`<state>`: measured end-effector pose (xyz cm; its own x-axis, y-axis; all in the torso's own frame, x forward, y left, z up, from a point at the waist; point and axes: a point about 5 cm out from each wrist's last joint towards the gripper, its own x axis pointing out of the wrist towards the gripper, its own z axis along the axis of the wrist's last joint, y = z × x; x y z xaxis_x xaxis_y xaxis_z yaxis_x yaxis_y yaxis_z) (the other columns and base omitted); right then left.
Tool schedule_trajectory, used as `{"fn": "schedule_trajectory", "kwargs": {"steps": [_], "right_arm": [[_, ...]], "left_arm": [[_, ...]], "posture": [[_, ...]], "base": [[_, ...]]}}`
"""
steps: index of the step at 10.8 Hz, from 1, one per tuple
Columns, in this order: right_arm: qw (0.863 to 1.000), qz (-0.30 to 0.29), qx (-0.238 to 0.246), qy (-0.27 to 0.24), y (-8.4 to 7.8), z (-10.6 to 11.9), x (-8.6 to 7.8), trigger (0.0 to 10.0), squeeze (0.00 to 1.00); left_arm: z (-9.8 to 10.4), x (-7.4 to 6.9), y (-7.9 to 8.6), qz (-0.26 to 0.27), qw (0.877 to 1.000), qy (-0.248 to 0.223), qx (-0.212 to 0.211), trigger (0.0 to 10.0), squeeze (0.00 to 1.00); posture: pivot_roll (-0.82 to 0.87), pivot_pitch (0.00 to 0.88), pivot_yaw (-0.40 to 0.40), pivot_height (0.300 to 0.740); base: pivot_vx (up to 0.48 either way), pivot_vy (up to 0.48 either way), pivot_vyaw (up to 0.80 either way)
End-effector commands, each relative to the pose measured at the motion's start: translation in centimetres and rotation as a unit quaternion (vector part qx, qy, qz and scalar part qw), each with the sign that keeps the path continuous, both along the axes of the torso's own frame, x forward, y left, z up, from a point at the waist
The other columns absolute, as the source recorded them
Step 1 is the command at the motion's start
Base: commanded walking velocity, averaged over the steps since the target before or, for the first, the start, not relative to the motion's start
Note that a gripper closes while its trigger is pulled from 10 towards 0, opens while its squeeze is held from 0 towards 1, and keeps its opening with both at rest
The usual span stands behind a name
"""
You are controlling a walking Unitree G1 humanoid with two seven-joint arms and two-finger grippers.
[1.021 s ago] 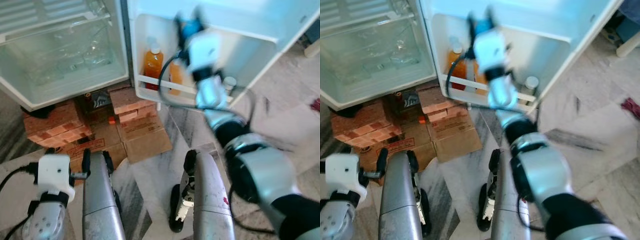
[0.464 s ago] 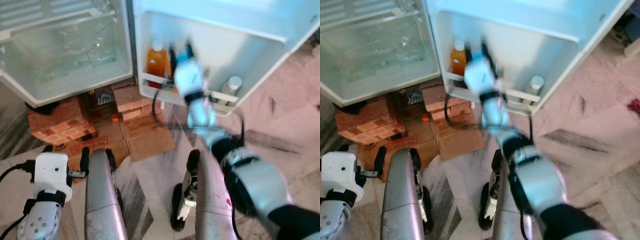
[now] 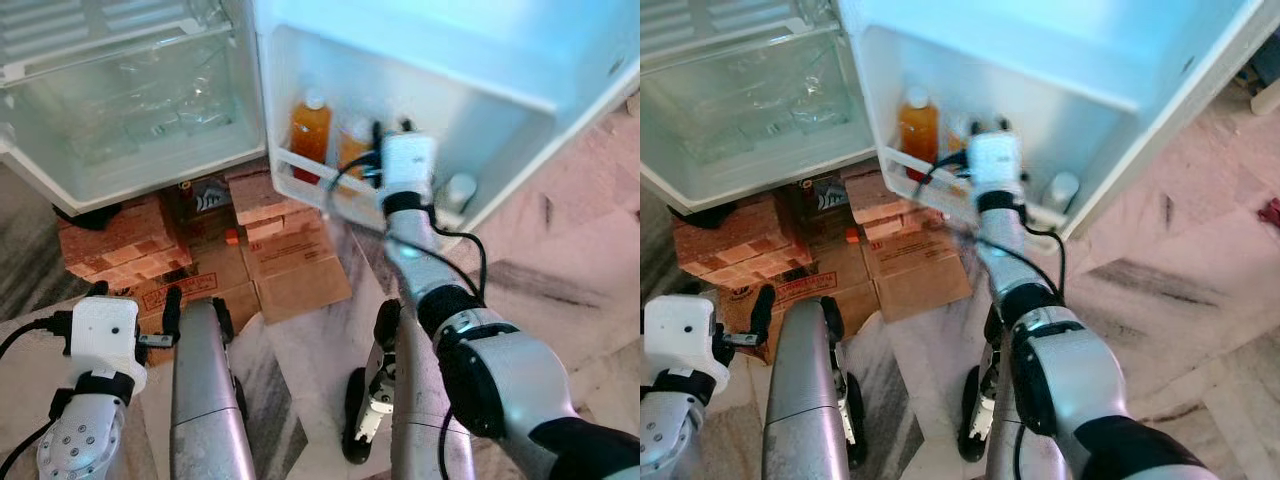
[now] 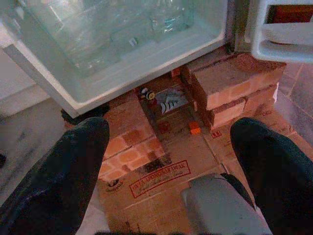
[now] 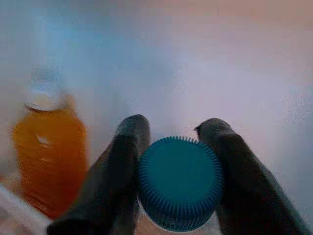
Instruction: Restocking fridge
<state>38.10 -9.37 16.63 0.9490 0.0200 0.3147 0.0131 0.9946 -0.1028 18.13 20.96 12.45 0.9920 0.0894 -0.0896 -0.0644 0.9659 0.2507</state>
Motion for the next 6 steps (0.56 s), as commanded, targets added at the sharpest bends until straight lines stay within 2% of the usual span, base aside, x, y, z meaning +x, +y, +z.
{"fn": "schedule_trajectory", "kwargs": {"steps": [1,3,4,6], "right_arm": [[0.999,0.006,0.002,0.048,0.0,-2.0,-0.4,10.0,1.00],[0.998,0.045,0.004,0.034,0.7,-0.6,0.1,10.0,1.00],[0.997,0.075,-0.002,-0.001,0.8,0.8,0.3,10.0,1.00],[0.994,0.104,0.000,-0.038,0.6,2.7,0.6,10.0,1.00]], "left_arm": [[-0.7,-0.3,0.0,-0.001,1.000,0.019,0.002,10.0,0.00],[-0.8,0.4,-0.1,0.000,1.000,0.014,-0.001,10.0,0.00],[-0.8,1.0,-0.4,-0.002,1.000,0.008,-0.005,10.0,0.00],[-0.9,1.7,-0.6,-0.001,1.000,0.002,-0.007,10.0,0.00]], "posture": [[0.41,0.335,-0.062,0.488],[0.39,0.315,-0.069,0.488],[0.37,0.297,-0.075,0.488],[0.35,0.277,-0.083,0.488]], "base": [[0.000,0.000,0.00],[0.000,0.000,0.00],[0.000,0.000,0.00],[0.000,0.000,0.00]]}}
